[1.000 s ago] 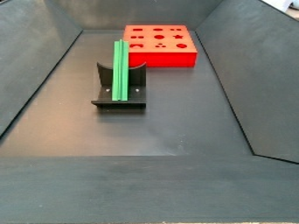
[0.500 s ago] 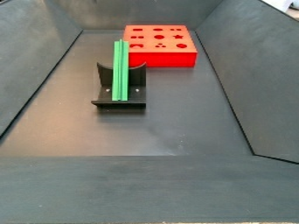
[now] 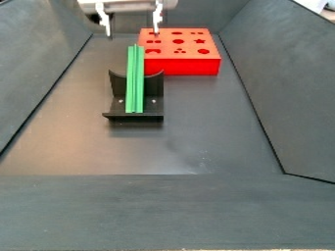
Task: Pick up the star object. Move up. Place the star object on the fixture. Regrasp the star object. Move to above the board. Insert the star object.
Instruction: Regrasp the star object.
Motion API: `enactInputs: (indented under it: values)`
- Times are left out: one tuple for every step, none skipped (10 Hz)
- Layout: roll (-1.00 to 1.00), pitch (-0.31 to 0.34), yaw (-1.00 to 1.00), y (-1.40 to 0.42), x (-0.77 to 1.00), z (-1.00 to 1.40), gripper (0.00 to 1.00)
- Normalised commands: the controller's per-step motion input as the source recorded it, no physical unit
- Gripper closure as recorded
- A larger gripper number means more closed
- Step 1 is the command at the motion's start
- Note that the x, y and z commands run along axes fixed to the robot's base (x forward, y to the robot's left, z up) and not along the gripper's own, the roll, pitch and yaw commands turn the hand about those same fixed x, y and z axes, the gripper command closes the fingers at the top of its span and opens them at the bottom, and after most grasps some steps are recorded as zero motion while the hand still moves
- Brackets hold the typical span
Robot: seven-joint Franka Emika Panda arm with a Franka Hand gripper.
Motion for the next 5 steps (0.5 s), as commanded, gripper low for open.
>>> enactInputs:
  values:
    - [0.06,-0.105,-0.08,0.03,0.06,-1.0,0.0]
    - [0.05,-0.074,-0.09,0.02,0.06,-1.0,0.0]
    - [0.05,-0.053,-0.08,0.02,0.06,-0.93,0.0]
    - [0.05,-0.026,-0.07,0.01,0.05,-0.71,0.0]
    - [0.05,-0.004,-0.06,0.01,0.05,-0.55,0.0]
